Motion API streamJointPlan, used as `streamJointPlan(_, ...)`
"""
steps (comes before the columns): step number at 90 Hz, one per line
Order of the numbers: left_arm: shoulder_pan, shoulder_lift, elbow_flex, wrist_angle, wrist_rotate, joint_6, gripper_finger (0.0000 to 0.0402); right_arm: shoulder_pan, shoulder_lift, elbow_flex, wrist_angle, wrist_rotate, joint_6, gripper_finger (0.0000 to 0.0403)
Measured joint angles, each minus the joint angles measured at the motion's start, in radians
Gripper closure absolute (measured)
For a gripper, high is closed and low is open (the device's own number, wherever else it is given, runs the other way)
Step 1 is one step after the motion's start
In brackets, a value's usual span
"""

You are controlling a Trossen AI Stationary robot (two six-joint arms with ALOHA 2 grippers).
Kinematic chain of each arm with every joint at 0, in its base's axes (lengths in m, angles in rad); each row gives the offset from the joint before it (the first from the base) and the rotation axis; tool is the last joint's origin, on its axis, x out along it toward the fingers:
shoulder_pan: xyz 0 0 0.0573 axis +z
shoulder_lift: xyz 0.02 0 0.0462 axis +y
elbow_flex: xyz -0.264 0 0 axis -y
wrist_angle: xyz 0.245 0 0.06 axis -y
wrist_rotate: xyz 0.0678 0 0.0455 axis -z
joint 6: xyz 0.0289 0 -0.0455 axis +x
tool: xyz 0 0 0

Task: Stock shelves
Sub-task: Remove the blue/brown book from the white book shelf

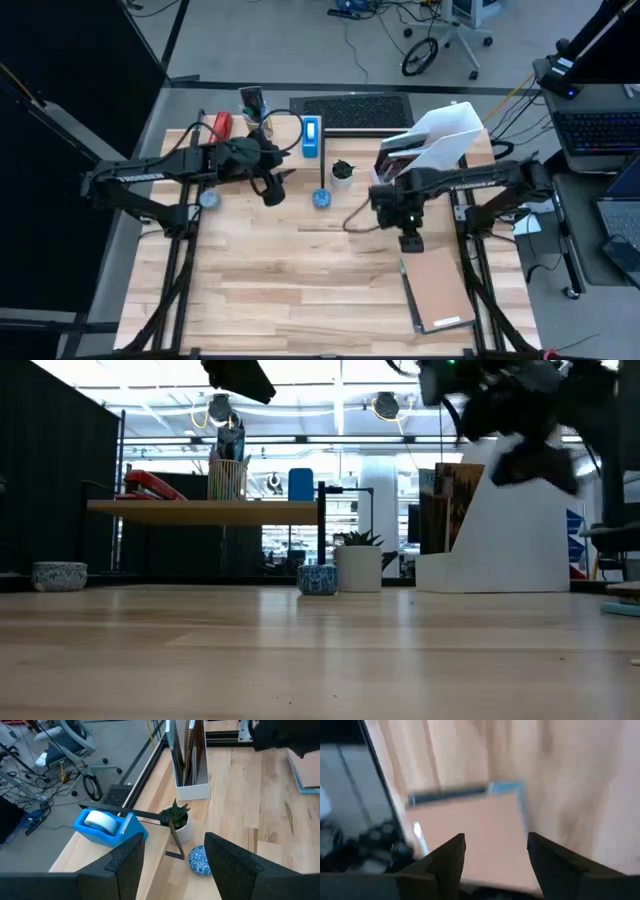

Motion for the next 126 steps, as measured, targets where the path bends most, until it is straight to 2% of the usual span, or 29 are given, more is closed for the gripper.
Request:
streamJointPlan(26,0.0,0.0,0.0,0.0,0.0,-0.002,0.0207,-0.141,-0.028,0.322,0.026,0.263,-0.139,0.0223)
streamJointPlan(37,0.0,0.0,0.0,0.0,0.0,-0.002,0.0207,-0.186,-0.028,0.415,0.046,0.406,-0.275,0.0227)
streamJointPlan(47,0.0,0.0,0.0,0.0,0.0,-0.003,0.0207,-0.223,-0.028,0.463,0.012,0.485,-0.354,0.0227)
streamJointPlan(79,0.0,0.0,0.0,-0.001,0.0,-0.004,0.0207,-0.424,-0.028,0.477,-0.078,0.447,-0.395,0.0227)
streamJointPlan(104,0.0,0.0,0.0,0.0,0.0,-0.002,0.0207,-0.493,-0.027,0.465,-0.098,0.446,-0.45,0.0232)
streamJointPlan(126,0.0,0.0,0.0,-0.001,0.0,-0.002,0.0207,-0.512,-0.027,0.349,-0.086,0.421,-0.458,0.0244)
